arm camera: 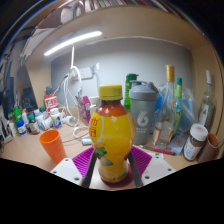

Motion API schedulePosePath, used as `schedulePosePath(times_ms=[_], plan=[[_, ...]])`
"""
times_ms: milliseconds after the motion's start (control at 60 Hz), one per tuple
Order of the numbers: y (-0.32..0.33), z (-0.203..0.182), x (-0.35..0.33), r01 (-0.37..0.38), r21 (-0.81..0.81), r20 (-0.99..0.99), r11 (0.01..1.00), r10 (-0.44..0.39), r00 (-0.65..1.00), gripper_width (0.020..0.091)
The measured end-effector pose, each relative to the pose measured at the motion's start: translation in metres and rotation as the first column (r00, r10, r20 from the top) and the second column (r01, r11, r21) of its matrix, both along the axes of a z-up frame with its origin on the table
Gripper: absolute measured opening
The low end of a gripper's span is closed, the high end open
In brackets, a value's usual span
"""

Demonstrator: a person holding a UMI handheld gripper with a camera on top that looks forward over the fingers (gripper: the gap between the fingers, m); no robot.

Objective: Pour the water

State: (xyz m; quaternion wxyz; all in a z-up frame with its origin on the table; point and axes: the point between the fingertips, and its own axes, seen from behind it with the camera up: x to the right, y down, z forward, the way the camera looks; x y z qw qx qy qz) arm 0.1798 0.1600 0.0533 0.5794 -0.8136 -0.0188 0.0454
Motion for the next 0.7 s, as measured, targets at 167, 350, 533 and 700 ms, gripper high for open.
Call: schedulePosePath(times_ms=[167, 350, 533, 700], plan=[[-0.039, -0.002, 0.003, 0.025, -0.081, -0.009, 0.996, -0.025, 1.000, 0.0839], [-0.116, 0.027, -0.009, 0.067, -0.113, -0.013, 0.991, -0.069, 0.998, 0.0841], [-0.204, 0.086, -0.034, 0.110, -0.115, 0.041, 0.987, -0.106, 0.994, 0.0841], [-0.276, 0.138, -0.062, 0.142, -0.099, 0.066, 0.985, -0.136, 0.989, 0.0846]])
